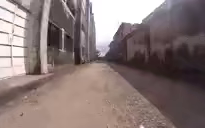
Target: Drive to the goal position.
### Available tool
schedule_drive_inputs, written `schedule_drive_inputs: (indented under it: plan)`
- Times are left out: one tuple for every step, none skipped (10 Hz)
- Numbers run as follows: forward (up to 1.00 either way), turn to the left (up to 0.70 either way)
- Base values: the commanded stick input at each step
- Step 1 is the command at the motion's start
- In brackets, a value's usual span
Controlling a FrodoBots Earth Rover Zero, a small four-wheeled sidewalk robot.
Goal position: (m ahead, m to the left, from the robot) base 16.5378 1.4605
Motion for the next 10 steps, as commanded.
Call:
schedule_drive_inputs:
  plan:
    - [1.0, 0.0]
    - [1.0, 0.0]
    - [1.0, 0.0]
    - [1.0, 0.0]
    - [1.0, 0.0]
    - [1.0, 0.0]
    - [1.0, 0.0]
    - [1.0, 0.0]
    - [1.0, 0.0]
    - [1.0, 0.0]
